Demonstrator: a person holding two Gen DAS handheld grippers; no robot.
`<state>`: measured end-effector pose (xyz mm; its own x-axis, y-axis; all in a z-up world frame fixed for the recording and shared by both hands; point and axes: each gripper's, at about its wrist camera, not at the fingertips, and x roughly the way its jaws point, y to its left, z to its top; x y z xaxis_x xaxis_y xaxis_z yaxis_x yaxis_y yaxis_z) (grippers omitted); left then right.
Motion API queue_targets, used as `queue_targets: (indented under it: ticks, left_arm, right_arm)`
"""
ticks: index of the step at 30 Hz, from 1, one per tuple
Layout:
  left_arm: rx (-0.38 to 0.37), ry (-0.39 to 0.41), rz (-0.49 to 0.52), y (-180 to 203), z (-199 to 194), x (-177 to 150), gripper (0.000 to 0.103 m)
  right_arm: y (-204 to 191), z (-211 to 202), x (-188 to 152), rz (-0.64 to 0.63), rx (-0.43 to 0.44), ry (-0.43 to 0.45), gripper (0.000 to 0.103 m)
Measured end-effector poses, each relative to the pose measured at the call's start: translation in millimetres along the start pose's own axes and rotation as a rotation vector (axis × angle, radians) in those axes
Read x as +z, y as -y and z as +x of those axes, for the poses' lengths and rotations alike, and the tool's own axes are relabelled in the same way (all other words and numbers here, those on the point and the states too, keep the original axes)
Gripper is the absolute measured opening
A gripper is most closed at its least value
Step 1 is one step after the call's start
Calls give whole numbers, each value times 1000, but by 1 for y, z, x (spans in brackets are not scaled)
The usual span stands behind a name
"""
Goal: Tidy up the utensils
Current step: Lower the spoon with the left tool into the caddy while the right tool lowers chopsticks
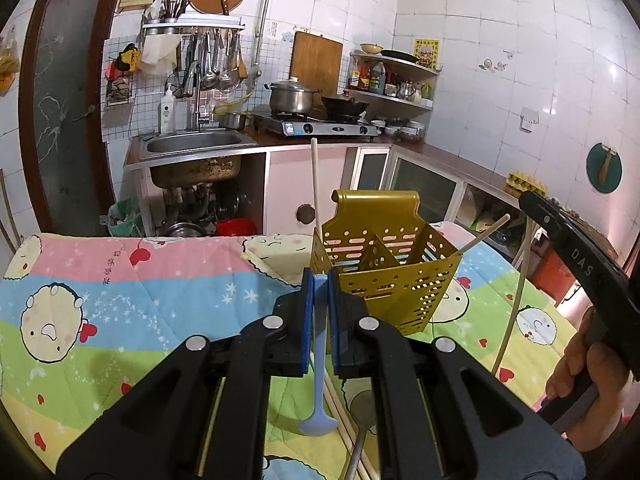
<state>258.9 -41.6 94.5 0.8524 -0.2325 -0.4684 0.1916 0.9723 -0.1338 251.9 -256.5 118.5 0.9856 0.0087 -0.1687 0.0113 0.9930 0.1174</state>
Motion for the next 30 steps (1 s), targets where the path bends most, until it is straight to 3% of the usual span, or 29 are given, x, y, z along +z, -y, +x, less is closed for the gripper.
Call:
queue_targets:
  ticks: [9, 18, 24, 30]
  left_arm:
    - [-19, 85, 17, 8, -22, 32, 6]
    - [-58, 230, 31, 31, -37, 108, 6]
    - [-38, 297, 29, 39, -1, 128, 6]
    - [-4, 249, 27, 34, 64, 98, 6]
  right_arm:
    - [4, 1, 33, 42, 14, 96, 6]
    - [-6, 21, 92, 80, -2, 259, 6]
    - [-11, 47, 101, 88, -34, 349, 6]
    - [-18, 77, 75, 48, -47, 333, 6]
